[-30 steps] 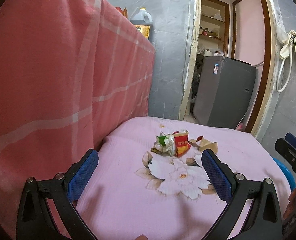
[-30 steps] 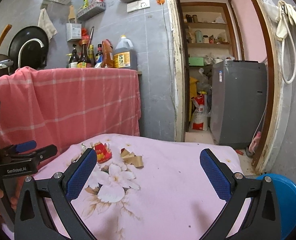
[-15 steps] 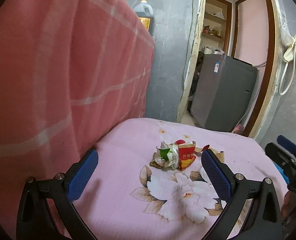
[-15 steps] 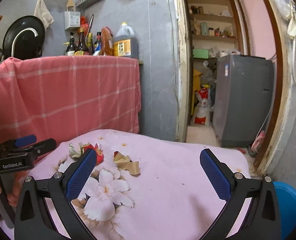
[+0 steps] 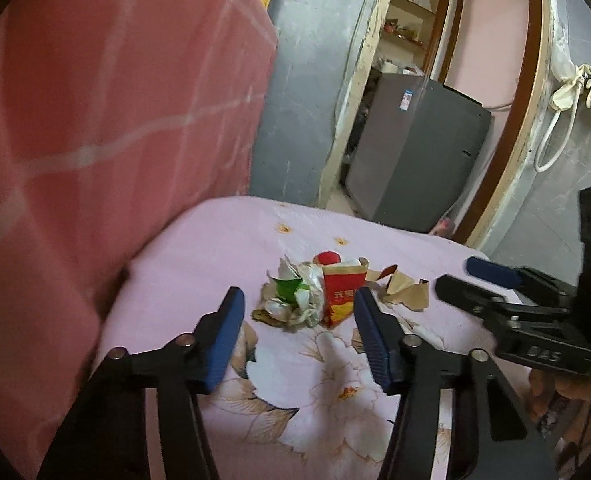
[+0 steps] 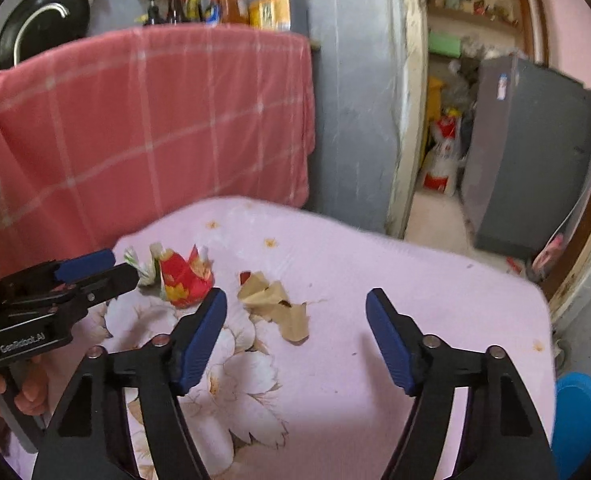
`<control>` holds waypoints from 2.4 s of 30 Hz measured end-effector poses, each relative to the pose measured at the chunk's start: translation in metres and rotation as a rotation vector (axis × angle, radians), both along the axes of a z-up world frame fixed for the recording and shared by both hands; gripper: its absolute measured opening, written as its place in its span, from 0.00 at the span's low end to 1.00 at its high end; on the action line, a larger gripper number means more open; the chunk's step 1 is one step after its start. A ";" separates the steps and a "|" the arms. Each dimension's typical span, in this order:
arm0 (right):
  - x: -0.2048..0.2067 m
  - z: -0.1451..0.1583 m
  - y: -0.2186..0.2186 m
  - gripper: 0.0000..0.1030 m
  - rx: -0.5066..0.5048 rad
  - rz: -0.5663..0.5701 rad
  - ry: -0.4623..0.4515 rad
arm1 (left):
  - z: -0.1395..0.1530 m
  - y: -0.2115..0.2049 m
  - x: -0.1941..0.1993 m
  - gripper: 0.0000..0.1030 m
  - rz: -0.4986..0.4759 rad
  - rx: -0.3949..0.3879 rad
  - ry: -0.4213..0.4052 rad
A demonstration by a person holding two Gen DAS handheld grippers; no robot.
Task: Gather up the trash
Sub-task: 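Grasp the green-white wrapper with the left tool while the right tool grasps a brown paper scrap, then lift both held items and carry them over the blue bucket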
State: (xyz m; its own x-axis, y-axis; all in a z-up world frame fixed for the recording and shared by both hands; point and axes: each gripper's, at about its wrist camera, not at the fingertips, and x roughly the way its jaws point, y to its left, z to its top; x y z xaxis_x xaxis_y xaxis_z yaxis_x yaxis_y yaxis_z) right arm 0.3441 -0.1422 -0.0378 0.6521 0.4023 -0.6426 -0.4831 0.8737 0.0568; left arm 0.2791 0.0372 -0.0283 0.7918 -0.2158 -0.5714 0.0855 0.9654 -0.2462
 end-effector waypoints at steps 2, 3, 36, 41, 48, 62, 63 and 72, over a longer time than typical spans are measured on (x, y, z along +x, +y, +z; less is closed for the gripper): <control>0.007 -0.006 0.003 0.61 -0.006 0.017 0.046 | -0.002 0.001 0.002 0.39 -0.003 -0.018 0.021; 0.010 -0.008 0.004 0.58 -0.007 0.024 0.060 | -0.003 0.002 0.003 0.38 -0.003 -0.029 0.031; -0.040 0.006 -0.011 0.08 0.018 0.046 -0.032 | 0.022 -0.004 -0.061 0.07 -0.017 -0.089 -0.053; -0.059 0.007 -0.023 0.08 0.040 0.039 -0.031 | 0.018 -0.017 -0.073 0.07 -0.058 -0.082 -0.011; -0.090 0.006 -0.037 0.08 0.045 0.037 -0.032 | 0.007 -0.025 -0.094 0.07 -0.082 -0.091 0.051; -0.111 -0.012 -0.042 0.10 0.050 0.031 0.025 | 0.001 -0.023 -0.100 0.12 -0.094 -0.112 0.110; -0.111 -0.013 -0.043 0.11 0.051 0.032 0.027 | 0.001 -0.023 -0.100 0.13 -0.098 -0.115 0.115; -0.107 -0.018 -0.040 0.28 0.041 0.043 0.049 | -0.003 -0.023 -0.091 0.21 -0.093 -0.117 0.146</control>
State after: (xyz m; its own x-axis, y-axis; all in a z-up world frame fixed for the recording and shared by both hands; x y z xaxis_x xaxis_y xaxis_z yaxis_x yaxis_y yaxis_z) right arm 0.2375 -0.1820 -0.0557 0.6021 0.4558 -0.6555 -0.5158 0.8488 0.1164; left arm 0.1880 0.0138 -0.0313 0.6759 -0.3558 -0.6455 0.1281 0.9191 -0.3726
